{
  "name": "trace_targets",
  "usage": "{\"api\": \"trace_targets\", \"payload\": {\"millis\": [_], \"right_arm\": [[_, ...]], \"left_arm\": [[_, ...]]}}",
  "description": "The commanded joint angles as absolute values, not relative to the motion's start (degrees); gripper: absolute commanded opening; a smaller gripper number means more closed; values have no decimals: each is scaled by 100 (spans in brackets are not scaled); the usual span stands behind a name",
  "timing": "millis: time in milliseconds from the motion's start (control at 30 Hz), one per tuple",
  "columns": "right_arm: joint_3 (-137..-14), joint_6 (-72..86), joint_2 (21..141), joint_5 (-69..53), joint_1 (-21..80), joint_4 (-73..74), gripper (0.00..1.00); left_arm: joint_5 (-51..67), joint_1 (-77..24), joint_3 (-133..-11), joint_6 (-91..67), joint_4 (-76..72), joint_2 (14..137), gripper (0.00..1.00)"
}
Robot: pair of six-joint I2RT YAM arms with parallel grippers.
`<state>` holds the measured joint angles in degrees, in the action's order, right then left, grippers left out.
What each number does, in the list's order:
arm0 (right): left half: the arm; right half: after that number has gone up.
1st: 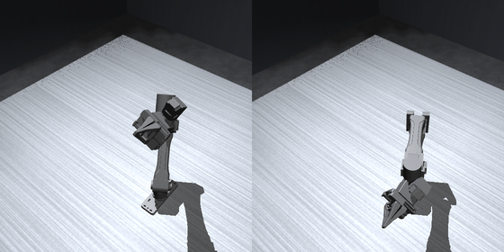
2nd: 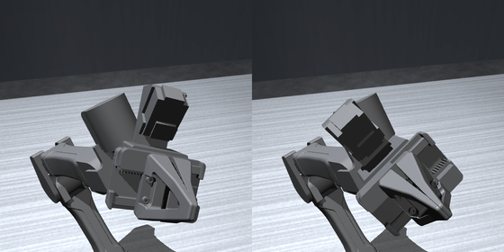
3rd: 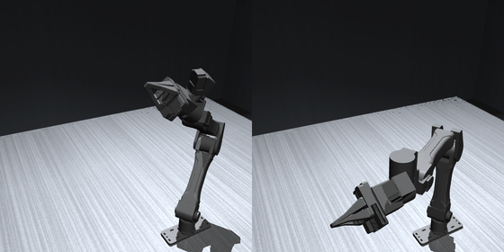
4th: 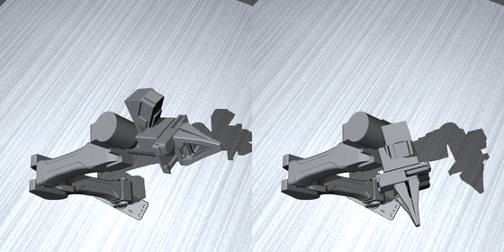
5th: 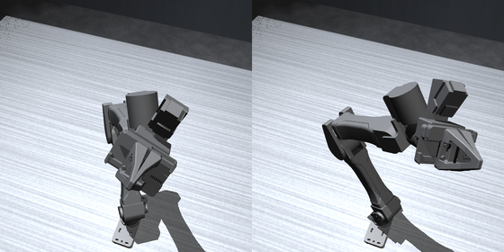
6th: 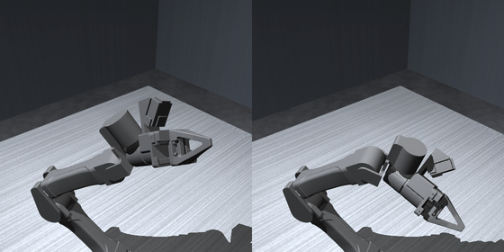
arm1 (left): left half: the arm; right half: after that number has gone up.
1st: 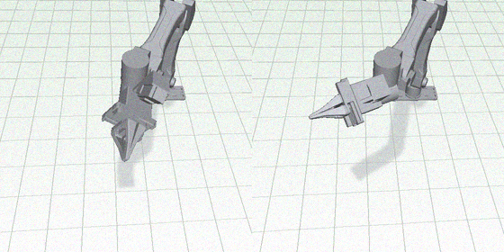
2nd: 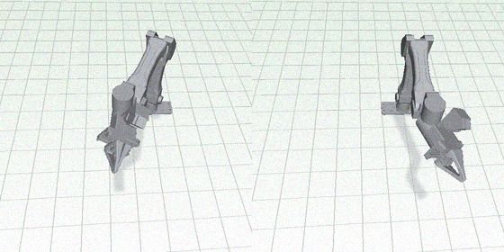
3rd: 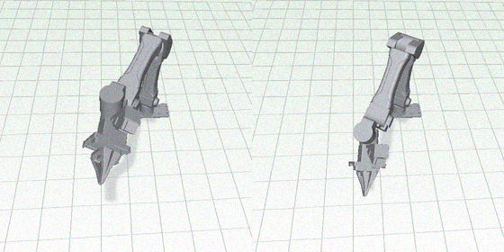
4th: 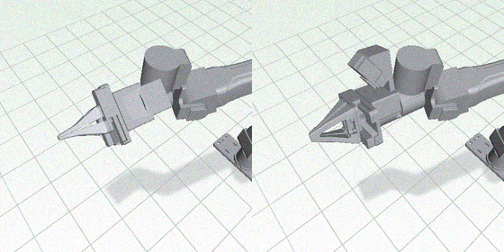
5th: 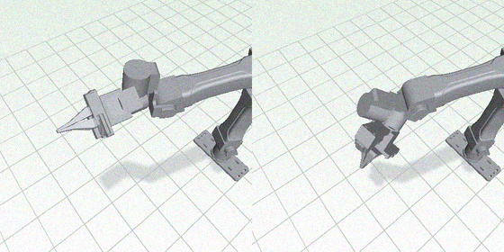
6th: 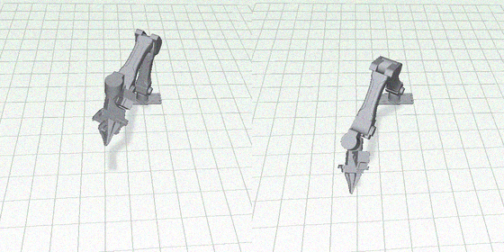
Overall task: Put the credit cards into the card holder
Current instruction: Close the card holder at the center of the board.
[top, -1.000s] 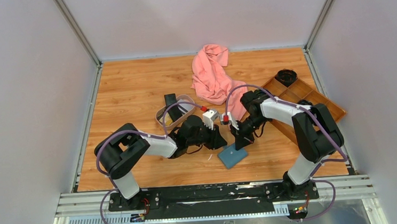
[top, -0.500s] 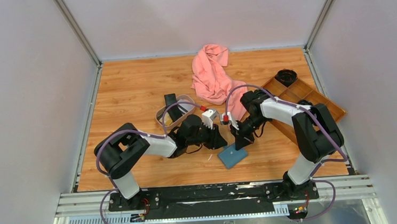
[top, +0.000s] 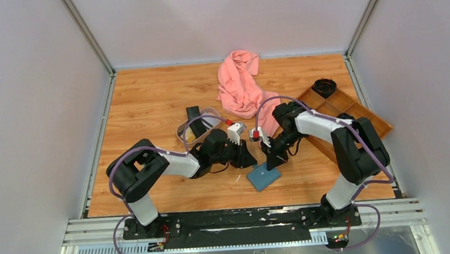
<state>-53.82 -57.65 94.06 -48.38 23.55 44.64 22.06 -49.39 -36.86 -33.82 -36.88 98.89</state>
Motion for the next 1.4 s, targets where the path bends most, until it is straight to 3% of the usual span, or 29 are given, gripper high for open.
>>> {"api": "trace_targets", "payload": {"millis": [0,300,533,767,1367], "right_arm": [[-5449,-5713,9422,-4790,2426,4641,3],[-5449,-5711,9423,-4790,2430,4641,3],[-5444,-5695,9426,-4813,2434,4643,3],[-5458,-5695,9461,-4843,2445,4650,3],[-5444,-5704,9431,-4843,2445,4663,3]], "left_arm": [[2335,-4896,-3788,-3468,-3692,10006,21],[2461,-4860,-3824,-3524,-3691,10043,0],[2688,-4869,-3833,-3341,-3700,10019,0],[2668,-4895,-3755,-3358,-3700,9978,15],[2420,-4878,-3700,-3629,-3701,9868,19]]}}
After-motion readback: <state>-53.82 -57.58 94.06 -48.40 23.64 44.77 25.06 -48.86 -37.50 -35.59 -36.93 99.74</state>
